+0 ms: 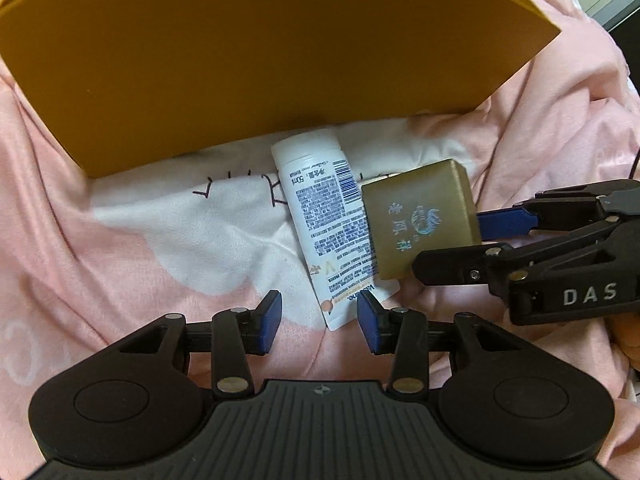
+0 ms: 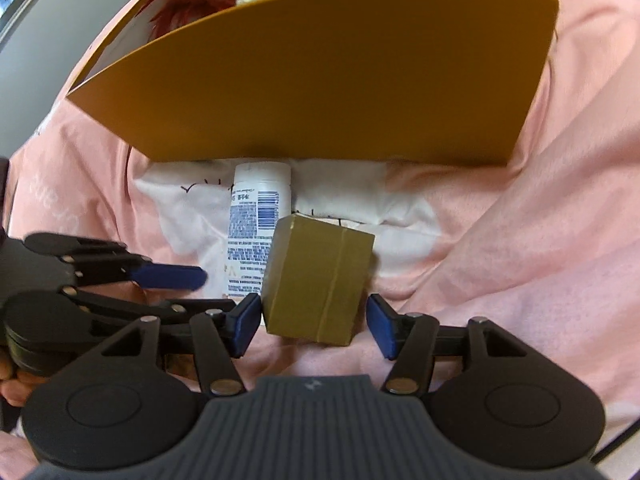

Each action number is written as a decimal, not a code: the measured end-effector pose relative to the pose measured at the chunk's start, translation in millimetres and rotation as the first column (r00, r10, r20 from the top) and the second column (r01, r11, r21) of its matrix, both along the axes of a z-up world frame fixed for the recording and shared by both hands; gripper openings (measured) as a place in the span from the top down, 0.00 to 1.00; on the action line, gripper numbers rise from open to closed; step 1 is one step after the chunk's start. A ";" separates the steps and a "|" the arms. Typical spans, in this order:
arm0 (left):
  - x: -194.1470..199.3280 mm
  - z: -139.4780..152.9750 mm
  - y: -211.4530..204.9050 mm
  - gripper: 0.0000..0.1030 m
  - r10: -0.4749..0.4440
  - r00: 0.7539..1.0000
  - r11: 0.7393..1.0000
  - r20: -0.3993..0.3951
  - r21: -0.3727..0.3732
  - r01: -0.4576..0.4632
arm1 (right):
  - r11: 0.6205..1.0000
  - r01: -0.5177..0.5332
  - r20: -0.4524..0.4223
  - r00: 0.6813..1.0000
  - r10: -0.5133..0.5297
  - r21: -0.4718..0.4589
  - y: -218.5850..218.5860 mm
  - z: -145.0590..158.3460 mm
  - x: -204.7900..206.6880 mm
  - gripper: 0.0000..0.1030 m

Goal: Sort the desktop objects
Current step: 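Grasp the gold cube with the right tool while the left tool grasps the white tube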

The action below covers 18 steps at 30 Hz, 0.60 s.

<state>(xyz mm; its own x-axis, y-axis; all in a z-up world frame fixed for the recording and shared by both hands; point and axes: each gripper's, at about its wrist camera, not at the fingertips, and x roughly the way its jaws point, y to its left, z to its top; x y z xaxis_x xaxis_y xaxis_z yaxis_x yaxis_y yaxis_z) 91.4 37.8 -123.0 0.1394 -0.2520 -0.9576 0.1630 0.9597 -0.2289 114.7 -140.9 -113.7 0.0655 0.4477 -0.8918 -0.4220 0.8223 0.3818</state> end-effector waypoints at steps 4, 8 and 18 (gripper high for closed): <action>1.7 -6.4 -3.3 0.53 -0.017 1.000 1.000 -0.014 0.015 0.018 | 1.000 -0.002 -0.011 1.000 0.002 0.028 1.9 -0.4 0.6 0.49; 1.8 -11.9 -8.4 0.48 -0.050 0.998 0.999 -0.024 0.002 0.050 | 1.000 0.005 0.059 0.998 -0.006 0.023 -4.9 16.7 0.6 0.49; -1.5 -17.0 -12.7 0.62 -0.079 0.997 0.997 -0.004 -0.011 0.079 | 0.999 -0.029 0.082 0.996 0.032 -0.037 -2.4 7.2 1.4 0.53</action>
<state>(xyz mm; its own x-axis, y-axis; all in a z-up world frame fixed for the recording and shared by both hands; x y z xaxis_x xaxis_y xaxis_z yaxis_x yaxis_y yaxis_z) 89.9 25.1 -140.0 0.1146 -0.2720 -0.9555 0.2368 0.9415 -0.2396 116.1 -143.3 -106.5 0.1261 0.4184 -0.8995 -0.4757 0.8212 0.3153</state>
